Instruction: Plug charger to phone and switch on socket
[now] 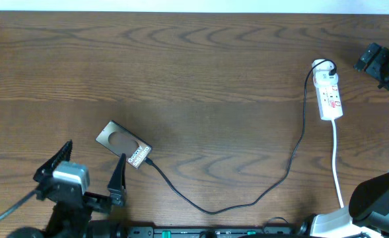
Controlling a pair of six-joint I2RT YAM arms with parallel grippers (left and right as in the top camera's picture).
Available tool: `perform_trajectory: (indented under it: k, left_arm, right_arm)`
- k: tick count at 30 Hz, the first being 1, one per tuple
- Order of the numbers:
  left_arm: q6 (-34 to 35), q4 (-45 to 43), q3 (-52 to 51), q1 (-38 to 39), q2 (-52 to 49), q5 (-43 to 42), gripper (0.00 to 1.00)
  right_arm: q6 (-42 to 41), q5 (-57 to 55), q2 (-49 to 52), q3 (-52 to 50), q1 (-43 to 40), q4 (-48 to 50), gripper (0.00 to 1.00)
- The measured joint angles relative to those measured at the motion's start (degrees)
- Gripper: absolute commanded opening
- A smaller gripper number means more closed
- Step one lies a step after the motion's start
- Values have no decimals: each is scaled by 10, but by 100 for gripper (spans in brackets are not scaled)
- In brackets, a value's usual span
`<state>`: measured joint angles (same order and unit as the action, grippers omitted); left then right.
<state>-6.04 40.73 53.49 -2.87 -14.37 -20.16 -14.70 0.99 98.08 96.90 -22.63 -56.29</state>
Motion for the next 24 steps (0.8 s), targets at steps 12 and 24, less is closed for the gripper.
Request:
perform_trajectory:
  k: [12, 24]
  left_arm:
    - [0, -306, -244, -26, 131, -27, 100]
    - [0, -547, -368, -39, 137, -56, 100]
  right_arm:
    - [0, 0, 0, 0, 0, 0, 99]
    - [0, 0, 0, 0, 0, 0, 99]
